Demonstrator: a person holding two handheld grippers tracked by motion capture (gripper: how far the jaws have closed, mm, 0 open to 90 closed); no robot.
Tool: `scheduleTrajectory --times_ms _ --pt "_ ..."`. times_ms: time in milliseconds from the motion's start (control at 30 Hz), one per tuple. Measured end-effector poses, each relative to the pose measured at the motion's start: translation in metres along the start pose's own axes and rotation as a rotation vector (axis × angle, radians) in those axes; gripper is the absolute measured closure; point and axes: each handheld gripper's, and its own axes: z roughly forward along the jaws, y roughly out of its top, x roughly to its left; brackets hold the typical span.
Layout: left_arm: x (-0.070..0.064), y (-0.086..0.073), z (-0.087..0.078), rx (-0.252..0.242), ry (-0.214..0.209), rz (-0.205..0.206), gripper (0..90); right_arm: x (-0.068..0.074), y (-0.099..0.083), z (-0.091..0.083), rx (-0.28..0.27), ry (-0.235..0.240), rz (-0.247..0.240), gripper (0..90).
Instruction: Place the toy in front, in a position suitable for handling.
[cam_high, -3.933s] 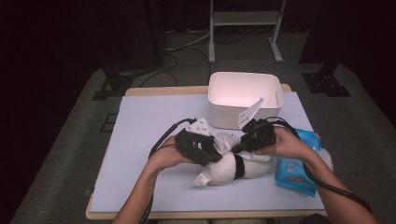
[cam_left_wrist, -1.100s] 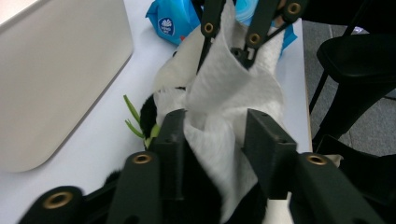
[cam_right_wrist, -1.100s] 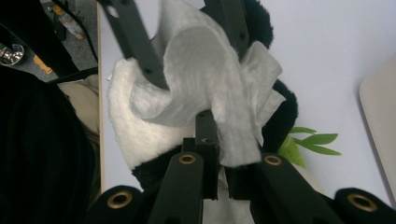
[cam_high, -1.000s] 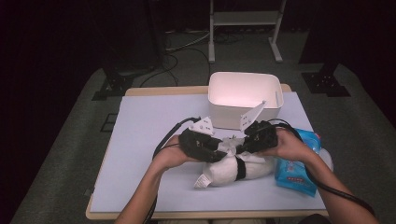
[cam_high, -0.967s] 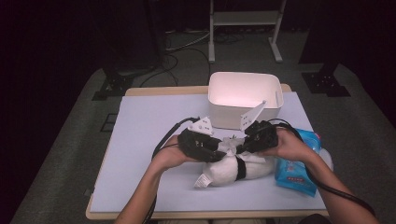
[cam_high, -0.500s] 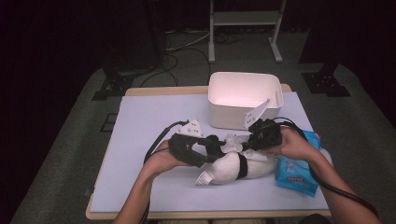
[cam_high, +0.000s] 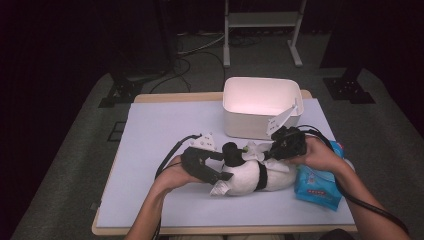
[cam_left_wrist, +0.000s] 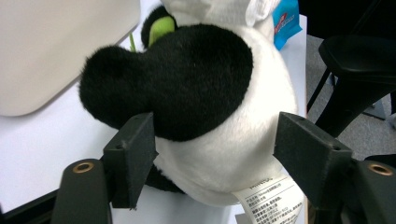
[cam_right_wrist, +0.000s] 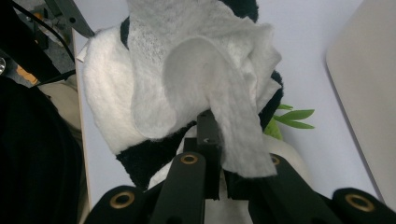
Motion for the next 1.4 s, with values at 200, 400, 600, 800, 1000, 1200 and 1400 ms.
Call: scheduleTrajectory --times_ms 200,400,600,800,1000,1200,1400 --pt "0.002 -0.007 0.01 0.031 -0.033 -0.02 23.0 0.0 -0.001 0.0 0.004 0.001 0.001 85.7" --pt "0.006 -0.012 0.023 0.014 -0.084 -0.052 19.3 0.001 -0.001 0.001 -0.001 0.011 0.002 85.8" --pt "0.011 -0.013 0.02 -0.007 -0.09 -0.054 31.5 0.003 0.003 0.004 -0.005 0.015 -0.001 85.8" --pt "0.016 -0.011 0.009 -0.03 -0.074 -0.061 35.5 0.004 0.008 0.005 -0.038 0.002 -0.008 86.0" --pt "0.015 -0.006 -0.006 -0.01 -0.038 -0.03 37.0 0.002 0.017 0.005 -0.073 0.016 -0.008 86.1" --pt "0.011 -0.004 -0.006 -0.004 -0.031 -0.003 37.4 0.004 0.04 0.003 -0.091 0.008 -0.035 86.0" --pt "0.016 -0.007 -0.006 -0.007 -0.026 -0.017 38.1 -0.003 0.046 0.008 -0.059 -0.014 -0.033 85.8"
